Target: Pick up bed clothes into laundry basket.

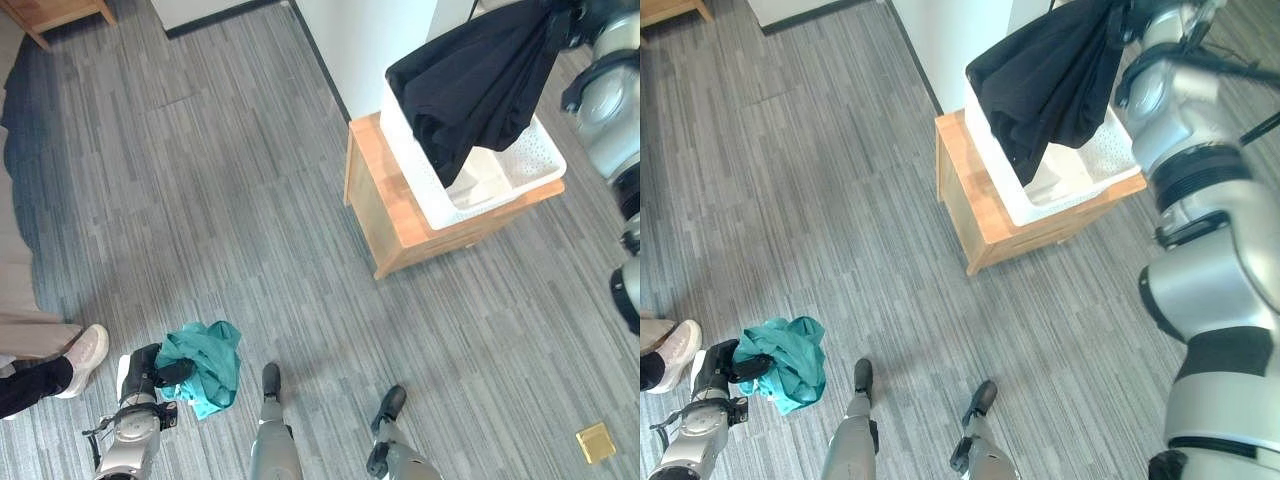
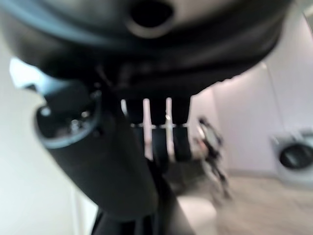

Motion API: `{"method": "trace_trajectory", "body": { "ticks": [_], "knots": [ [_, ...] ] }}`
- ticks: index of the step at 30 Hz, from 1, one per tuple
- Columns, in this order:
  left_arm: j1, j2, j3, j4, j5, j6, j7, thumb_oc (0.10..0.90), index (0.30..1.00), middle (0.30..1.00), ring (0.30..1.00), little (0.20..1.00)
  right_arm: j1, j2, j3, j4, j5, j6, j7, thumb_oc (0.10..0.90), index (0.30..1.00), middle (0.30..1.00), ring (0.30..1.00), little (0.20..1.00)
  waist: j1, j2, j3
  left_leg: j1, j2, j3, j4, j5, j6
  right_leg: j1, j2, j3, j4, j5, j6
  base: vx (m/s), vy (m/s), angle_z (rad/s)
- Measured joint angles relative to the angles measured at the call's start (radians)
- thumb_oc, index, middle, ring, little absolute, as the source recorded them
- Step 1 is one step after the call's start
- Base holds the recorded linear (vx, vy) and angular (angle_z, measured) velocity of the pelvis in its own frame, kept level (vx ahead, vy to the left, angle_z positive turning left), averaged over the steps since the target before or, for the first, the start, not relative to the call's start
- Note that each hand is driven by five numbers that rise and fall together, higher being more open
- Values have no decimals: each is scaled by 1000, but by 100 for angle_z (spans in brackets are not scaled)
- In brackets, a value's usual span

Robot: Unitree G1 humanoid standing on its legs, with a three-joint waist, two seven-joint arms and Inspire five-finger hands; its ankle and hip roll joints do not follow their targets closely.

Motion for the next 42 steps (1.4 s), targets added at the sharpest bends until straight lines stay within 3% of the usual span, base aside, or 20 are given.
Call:
{"method": "trace_trajectory", "body": {
  "ticks": [5, 6, 7, 8, 16, 19, 20, 21, 22, 25, 27, 28, 29, 31, 32, 34, 36, 39, 40, 42],
  "knots": [
    [-7, -5, -3, 5, 0, -2, 2, 400, 300, 300, 300, 300, 88, 9, -33, 43, 17, 10, 0, 400, 300, 300, 300, 300, 18, 9, 4, -28, -9, 3, -1, 0, 0, -40, -11, 8, 3, 9, 0, -42, 38, -7],
    [-5, -5, -3, 5, 0, -2, 2, 400, 300, 300, 300, 300, 96, 11, -40, 43, 17, 11, 0, 673, 709, 709, 709, 709, 20, 12, 5, -28, -11, 3, -1, 0, 0, -41, -12, 10, 2, 9, 0, -15, 19, -3],
    [-6, -5, -3, 6, 0, -2, 1, 400, 300, 300, 300, 300, 99, 12, -46, 42, 21, 11, 0, 673, 709, 709, 709, 709, 21, 17, 7, -28, -13, 3, -1, 0, 0, -42, -13, 14, -3, 10, 0, -8, 10, -7],
    [-7, -5, -2, 6, 0, -3, 2, 400, 300, 300, 300, 300, 99, 12, -47, 41, 23, 10, 0, 800, 900, 900, 900, 900, 25, 21, 10, -28, -13, 3, -2, 0, 0, -42, -12, 17, -7, 11, 1, 4, 7, -8],
    [-24, -6, 0, 1, -1, -11, 1, 400, 300, 300, 300, 300, 99, 21, -49, 27, 68, -1, 13, 800, 900, 900, 900, 900, 25, 26, 10, -16, -17, 2, 29, 0, 0, -10, -14, 29, -22, 11, 0, 18, 29, 0],
    [-45, -4, 1, 6, -1, -13, 5, 400, 300, 300, 300, 300, 100, 54, -74, -3, 103, 5, 13, 800, 900, 900, 900, 900, 19, -2, 44, -26, -20, -6, 162, -37, -42, 57, -34, 43, -22, 17, -7, 15, 41, -1],
    [-37, -5, 0, 8, -1, -12, 6, 400, 300, 300, 300, 300, 101, 62, -80, -23, 110, 6, 13, 800, 900, 900, 900, 900, 17, 1, 43, 10, -22, -14, 104, -35, -42, 66, -30, 51, -22, 16, -6, 29, -5, -40],
    [-14, -4, -2, 4, -1, -12, 6, 400, 300, 300, 300, 300, 100, 60, -90, -101, 115, 3, 9, 800, 900, 900, 900, 900, 17, 20, 46, 84, -15, -3, 10, 12, -59, 81, -7, 65, -23, 14, -4, 13, -7, -31],
    [-19, -3, 8, 8, -1, -11, 10, 400, 300, 300, 300, 300, 92, 48, -89, -158, 115, -4, 1, 800, 900, 900, 900, 900, -12, 16, 49, 91, -16, -7, -7, 12, -60, 82, -6, 59, -23, 12, -2, -39, 16, -30],
    [-49, 0, 54, 12, -6, 3, 36, 400, 300, 300, 300, 300, 97, 38, -99, -325, 116, 4, 2, 800, 900, 900, 900, 900, -34, -42, 84, 146, -33, -32, -16, 12, -60, 100, -16, 103, -23, 16, -1, -102, 25, -31],
    [-64, 3, 95, 10, -23, 4, 54, 400, 300, 300, 300, 300, 140, 17, -126, -506, 109, 6, 3, 800, 900, 900, 900, 900, -61, -106, 114, 162, -49, -53, 44, 0, -61, 132, -34, 135, -23, 21, -2, -111, 134, -29],
    [-67, 2, 101, 8, -24, 7, 58, 400, 300, 300, 300, 300, 178, 7, -168, -576, 101, 6, 6, 800, 900, 900, 900, 900, -80, -117, 114, 168, -51, -62, 51, -7, -59, 144, -47, 139, -23, 21, -2, -70, 207, 6],
    [-73, -11, 99, -1, -24, 19, 63, 400, 300, 300, 300, 300, 298, -25, -301, -743, 89, 5, 1, 800, 900, 900, 900, 900, -91, -112, 111, 213, -52, -60, 6, -3, -56, 166, -37, 139, -23, 15, 6, 25, 191, 9],
    [-84, -11, 100, 1, -22, 26, 67, 400, 300, 300, 300, 300, 385, -41, -387, -848, 69, -5, -34, 800, 900, 900, 900, 900, -120, -116, 109, 245, -54, -56, -24, -5, -58, 174, -40, 145, -23, 12, 12, 46, 140, 5],
    [-113, -28, 124, -1, -22, 59, 74, 400, 300, 300, 300, 300, 674, -50, -676, -1033, 46, -34, -40, 800, 900, 900, 900, 900, -136, -121, 105, 261, -66, -42, -30, -24, -38, 199, -51, 137, -23, 10, 16, -21, 148, 7],
    [-129, -21, 130, -7, -8, 82, 93, 400, 300, 300, 300, 300, 1019, 9, -933, -1081, 27, -54, -68, 800, 900, 900, 900, 900, -152, -150, 85, 302, -79, -14, -29, -49, -24, 228, -62, 145, -23, 9, 27, -43, 155, -2],
    [-93, -2, 142, 0, 11, 103, 124, 400, 300, 300, 300, 300, 1223, 108, -1036, -957, 86, -20, -102, 800, 900, 900, 900, 900, -187, -173, 43, 354, -88, 5, -30, -91, -17, 258, -70, 180, -23, -4, 52, -44, 119, -37],
    [-79, -5, 142, 1, 26, 115, 135, 400, 300, 300, 300, 300, 1354, 178, -1188, -708, 196, 22, -130, 800, 900, 900, 900, 900, -258, -137, 5, 387, -94, 27, -31, -164, -16, 259, -75, 219, -23, 12, 75, -87, 159, -37],
    [-78, -6, 154, -2, 40, 122, 136, 400, 300, 300, 300, 300, 1394, 213, -1246, -632, 209, 21, -151, 800, 900, 900, 900, 900, -265, -136, -7, 401, -102, 30, -30, -173, -12, 260, -81, 235, -23, 18, 80, -94, 106, -45],
    [-58, -4, 184, -2, 61, 128, 142, 400, 300, 300, 300, 300, 1502, 250, -1268, -520, 249, 73, -190, 800, 900, 900, 900, 900, -302, -127, -46, 432, -119, 45, -31, -196, -2, 265, -93, 274, -24, 23, 90, -65, 84, -53]
  ]
}}
